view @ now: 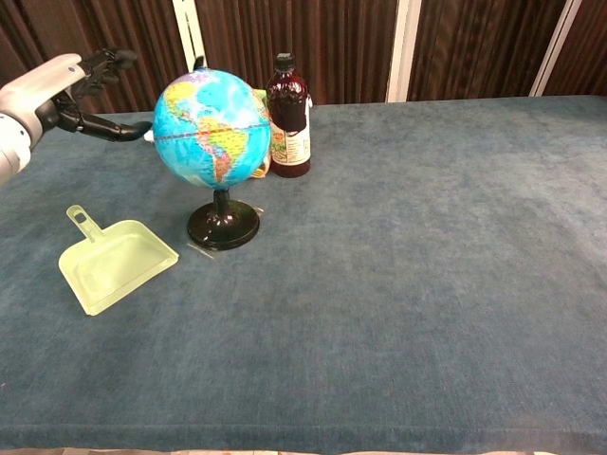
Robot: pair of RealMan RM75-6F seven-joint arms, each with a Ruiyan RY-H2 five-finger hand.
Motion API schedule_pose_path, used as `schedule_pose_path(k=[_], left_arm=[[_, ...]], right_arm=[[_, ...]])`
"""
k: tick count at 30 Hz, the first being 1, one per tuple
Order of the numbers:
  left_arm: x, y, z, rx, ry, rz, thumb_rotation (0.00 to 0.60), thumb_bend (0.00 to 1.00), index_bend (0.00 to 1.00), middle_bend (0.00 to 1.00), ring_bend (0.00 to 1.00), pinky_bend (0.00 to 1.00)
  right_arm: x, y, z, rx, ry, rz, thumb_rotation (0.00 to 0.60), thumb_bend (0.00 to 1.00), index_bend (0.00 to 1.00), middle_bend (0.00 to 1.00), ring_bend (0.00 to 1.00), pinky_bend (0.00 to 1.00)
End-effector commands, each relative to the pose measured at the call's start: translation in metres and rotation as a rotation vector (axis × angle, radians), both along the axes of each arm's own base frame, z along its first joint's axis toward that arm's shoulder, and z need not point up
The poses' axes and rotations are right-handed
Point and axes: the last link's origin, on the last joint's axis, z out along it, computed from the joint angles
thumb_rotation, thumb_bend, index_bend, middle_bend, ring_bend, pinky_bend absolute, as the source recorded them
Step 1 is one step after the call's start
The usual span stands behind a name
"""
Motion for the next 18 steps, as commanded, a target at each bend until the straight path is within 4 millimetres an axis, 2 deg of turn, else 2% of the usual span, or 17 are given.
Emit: schedule_pose_path(k=[1, 9, 12, 18], left_arm=[[-0.004, 0.004, 0.001, -0.001, -0.004, 0.017, 0.595, 0.30, 0.00, 0.00, 0.00, 0.00], [-0.018, 0.005, 0.014, 0.021, -0.034, 0.043, 0.599, 0.32, 0.00, 0.00, 0.00, 0.00], [-0.025, 0.004, 0.026, 0.038, -0.081, 0.049, 0.599, 0.34, 0.00, 0.00, 0.00, 0.00], [-0.034, -0.017, 0.043, 0.035, -0.174, -0.038, 0.594, 0.38, 0.00, 0.00, 0.00, 0.01]], right_arm=[[0.000, 0.000, 0.001, -0.004, -0.001, 0.000, 0.600, 0.18, 0.00, 0.00, 0.00, 0.00], [0.001, 0.000, 0.000, -0.009, -0.003, 0.007, 0.600, 0.18, 0.00, 0.00, 0.00, 0.00], [0.002, 0.001, 0.000, -0.008, -0.003, 0.013, 0.600, 0.18, 0.00, 0.00, 0.00, 0.00], [0.002, 0.002, -0.001, -0.004, -0.004, 0.017, 0.600, 0.18, 0.00, 0.00, 0.00, 0.00]])
